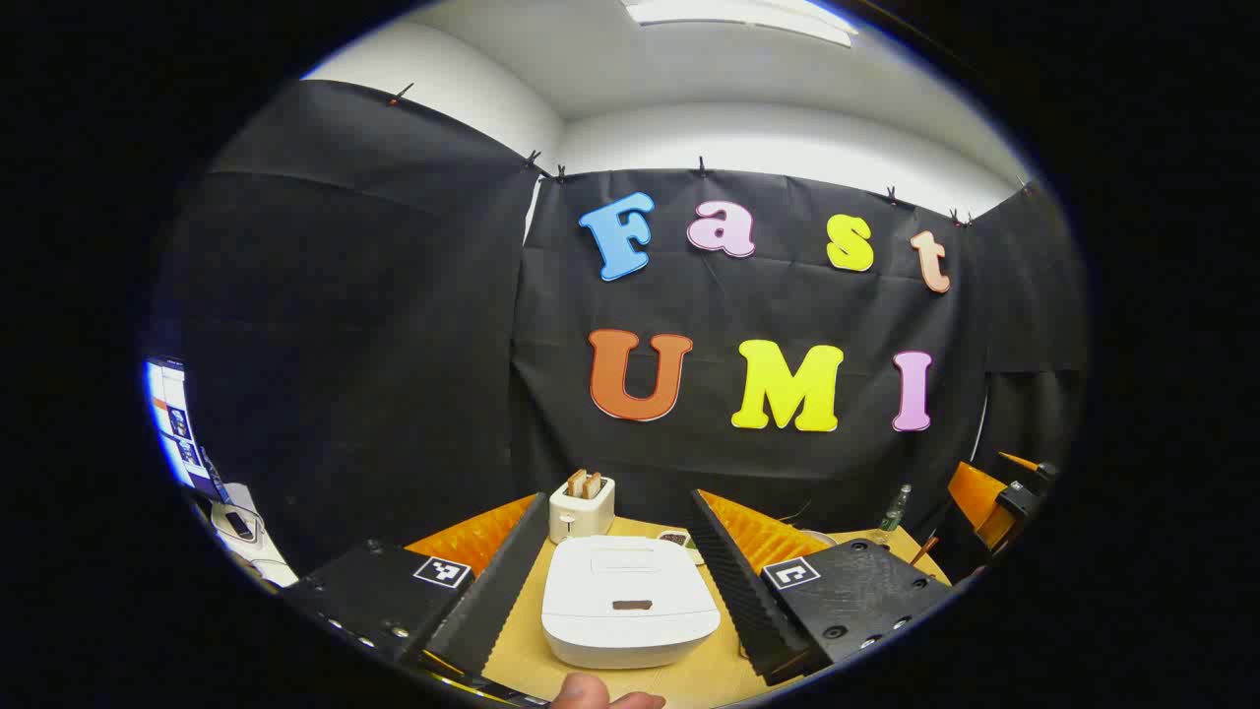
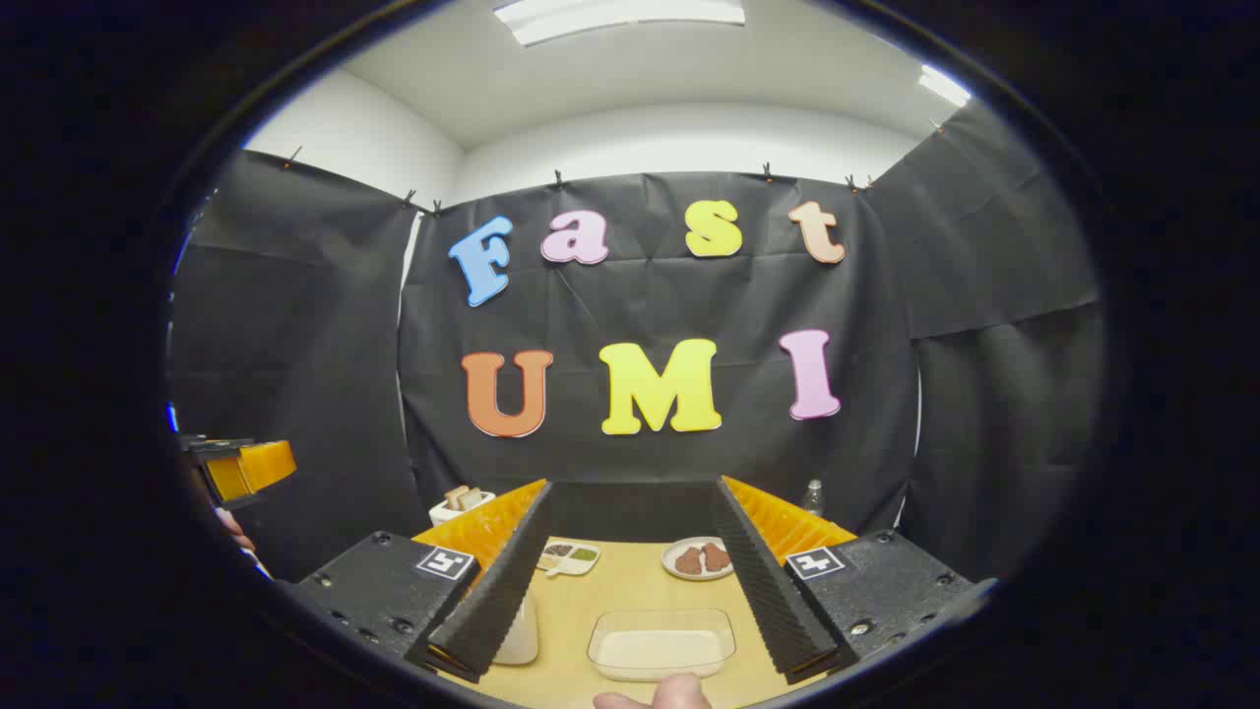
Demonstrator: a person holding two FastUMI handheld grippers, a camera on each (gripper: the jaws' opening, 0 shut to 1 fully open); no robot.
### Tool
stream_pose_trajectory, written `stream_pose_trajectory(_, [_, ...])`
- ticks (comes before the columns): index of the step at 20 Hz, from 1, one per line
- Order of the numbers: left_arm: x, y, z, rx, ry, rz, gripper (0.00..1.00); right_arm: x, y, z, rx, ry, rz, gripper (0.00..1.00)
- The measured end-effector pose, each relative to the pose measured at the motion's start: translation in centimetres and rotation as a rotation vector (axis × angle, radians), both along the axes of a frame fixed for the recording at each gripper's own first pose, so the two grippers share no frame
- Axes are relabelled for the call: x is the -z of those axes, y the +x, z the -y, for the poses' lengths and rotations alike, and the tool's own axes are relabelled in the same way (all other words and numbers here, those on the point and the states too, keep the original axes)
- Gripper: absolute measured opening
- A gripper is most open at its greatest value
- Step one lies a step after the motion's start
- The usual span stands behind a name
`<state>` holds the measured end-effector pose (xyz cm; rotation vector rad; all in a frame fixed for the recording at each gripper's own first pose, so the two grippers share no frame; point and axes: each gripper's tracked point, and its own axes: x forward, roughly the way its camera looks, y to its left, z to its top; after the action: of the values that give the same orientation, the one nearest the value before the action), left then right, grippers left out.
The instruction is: Close the left gripper, press the button to open the rice cooker; take a wooden spoon from the chopstick holder with the right hand, scoop a spoonful of rice and pour it into the rice cooker, then put the wooden spoon back into the chopstick holder.
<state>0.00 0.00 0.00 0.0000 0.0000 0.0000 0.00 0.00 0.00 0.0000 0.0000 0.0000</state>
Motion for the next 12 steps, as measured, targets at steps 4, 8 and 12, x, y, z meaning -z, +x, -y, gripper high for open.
stream_pose_trajectory(4, [0.1, 0.1, 0.1, -0.001, 0.004, -0.015, 0.92, 0.0, 0.3, 1.0, 0.016, 0.009, -0.005, 1.0])
stream_pose_trajectory(8, [0.1, 0.3, 0.2, 0.006, 0.005, -0.019, 0.92, 0.1, 0.5, 1.7, 0.029, 0.015, -0.007, 0.99])
stream_pose_trajectory(12, [0.1, 0.4, 0.2, 0.01, 0.007, -0.02, 0.92, 0.1, 0.5, 2.4, 0.045, 0.019, -0.006, 0.99])
